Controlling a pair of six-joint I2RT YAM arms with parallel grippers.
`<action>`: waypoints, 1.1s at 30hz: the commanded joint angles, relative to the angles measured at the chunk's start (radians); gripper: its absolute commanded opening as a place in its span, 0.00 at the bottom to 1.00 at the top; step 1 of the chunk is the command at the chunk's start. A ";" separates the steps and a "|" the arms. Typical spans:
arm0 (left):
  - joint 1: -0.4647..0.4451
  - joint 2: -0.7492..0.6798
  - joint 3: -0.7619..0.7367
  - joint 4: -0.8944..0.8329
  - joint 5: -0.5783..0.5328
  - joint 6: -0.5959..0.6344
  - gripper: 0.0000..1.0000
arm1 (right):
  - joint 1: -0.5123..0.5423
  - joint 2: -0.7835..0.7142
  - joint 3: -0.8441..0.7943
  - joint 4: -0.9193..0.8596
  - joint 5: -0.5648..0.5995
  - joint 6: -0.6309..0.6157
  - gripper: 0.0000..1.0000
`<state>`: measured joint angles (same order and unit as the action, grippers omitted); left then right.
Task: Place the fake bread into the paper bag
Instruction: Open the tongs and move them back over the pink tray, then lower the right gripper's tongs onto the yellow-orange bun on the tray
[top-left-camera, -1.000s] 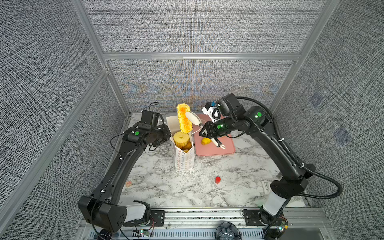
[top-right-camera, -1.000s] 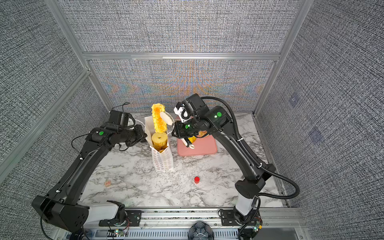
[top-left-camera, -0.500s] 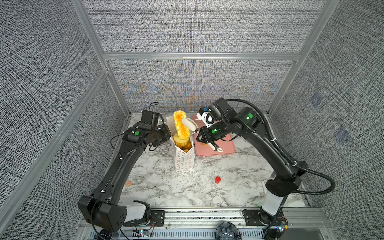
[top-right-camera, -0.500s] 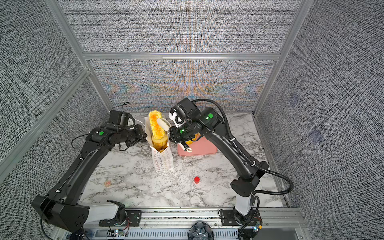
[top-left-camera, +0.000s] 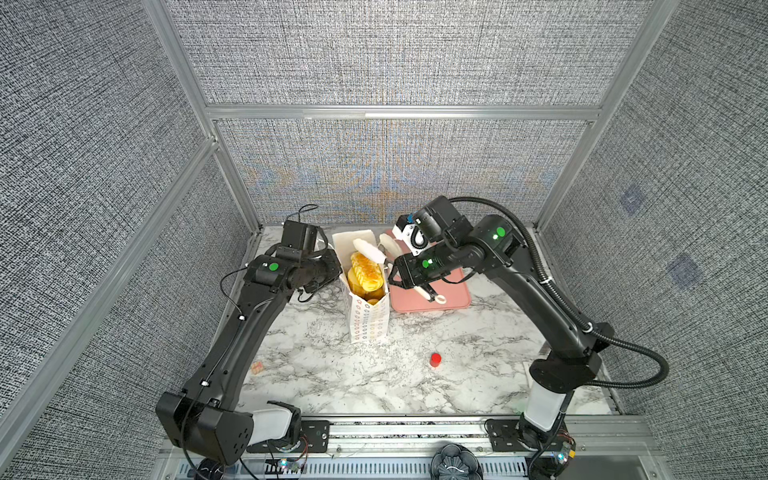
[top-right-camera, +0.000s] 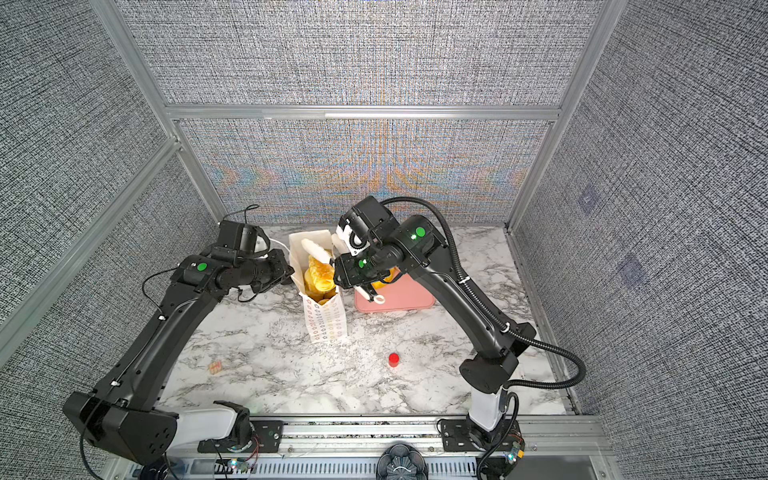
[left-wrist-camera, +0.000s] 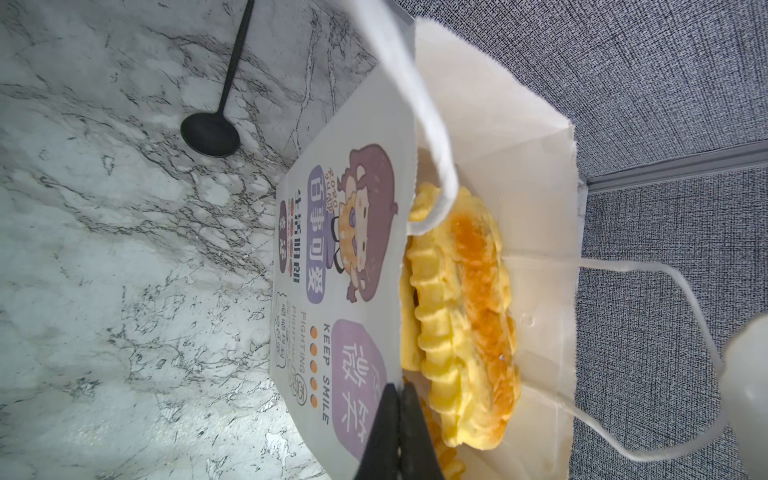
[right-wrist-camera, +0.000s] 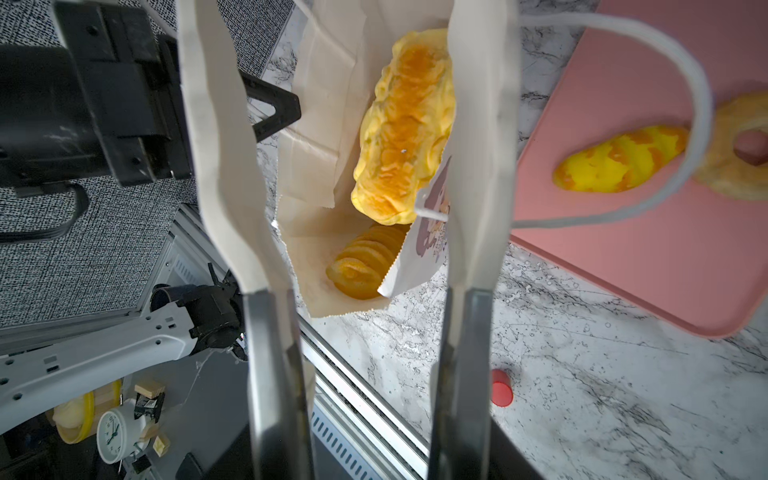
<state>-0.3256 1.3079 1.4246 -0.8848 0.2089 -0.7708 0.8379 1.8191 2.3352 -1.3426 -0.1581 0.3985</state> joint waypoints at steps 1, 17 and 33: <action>0.001 -0.008 -0.001 0.010 -0.006 0.004 0.00 | 0.000 -0.011 0.018 0.013 0.024 -0.001 0.54; 0.002 -0.027 0.003 -0.006 -0.018 0.010 0.00 | -0.170 -0.185 -0.145 0.088 0.092 0.079 0.54; 0.002 -0.032 -0.018 -0.017 -0.020 0.008 0.02 | -0.382 -0.290 -0.672 0.254 -0.069 0.162 0.56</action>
<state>-0.3248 1.2789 1.4117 -0.9028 0.1905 -0.7673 0.4637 1.5322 1.6894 -1.1492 -0.1909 0.5510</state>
